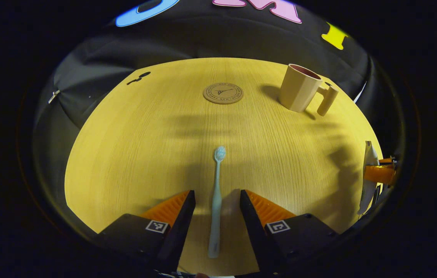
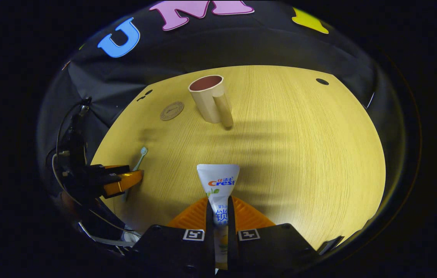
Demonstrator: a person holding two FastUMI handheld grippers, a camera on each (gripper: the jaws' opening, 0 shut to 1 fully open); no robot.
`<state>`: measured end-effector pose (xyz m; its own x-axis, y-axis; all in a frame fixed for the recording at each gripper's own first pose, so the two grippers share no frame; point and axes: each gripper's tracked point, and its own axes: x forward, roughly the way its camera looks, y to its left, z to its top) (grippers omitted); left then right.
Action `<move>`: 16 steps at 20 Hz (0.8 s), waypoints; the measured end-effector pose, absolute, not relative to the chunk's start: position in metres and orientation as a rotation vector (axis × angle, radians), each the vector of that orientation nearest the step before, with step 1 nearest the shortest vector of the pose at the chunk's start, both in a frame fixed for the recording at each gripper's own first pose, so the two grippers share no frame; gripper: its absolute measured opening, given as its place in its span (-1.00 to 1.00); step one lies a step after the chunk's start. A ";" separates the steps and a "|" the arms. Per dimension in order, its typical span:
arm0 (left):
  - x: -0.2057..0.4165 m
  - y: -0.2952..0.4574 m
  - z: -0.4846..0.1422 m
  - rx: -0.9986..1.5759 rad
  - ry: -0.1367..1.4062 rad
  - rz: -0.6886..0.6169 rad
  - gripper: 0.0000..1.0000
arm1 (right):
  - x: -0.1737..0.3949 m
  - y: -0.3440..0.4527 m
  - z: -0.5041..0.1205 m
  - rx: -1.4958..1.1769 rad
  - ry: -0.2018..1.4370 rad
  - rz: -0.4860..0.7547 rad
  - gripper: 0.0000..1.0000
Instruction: Put the toothbrush and toothpaste on the desktop into the cup, then pick up the cup and place it on the coaster on the desktop.
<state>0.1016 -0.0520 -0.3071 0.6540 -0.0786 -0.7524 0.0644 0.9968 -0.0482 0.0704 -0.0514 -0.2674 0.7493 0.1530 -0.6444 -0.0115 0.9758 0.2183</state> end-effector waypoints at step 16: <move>0.112 -0.063 -0.249 -0.111 0.650 -0.089 -0.88 | 0.076 -0.048 -0.239 0.275 0.608 0.187 -0.67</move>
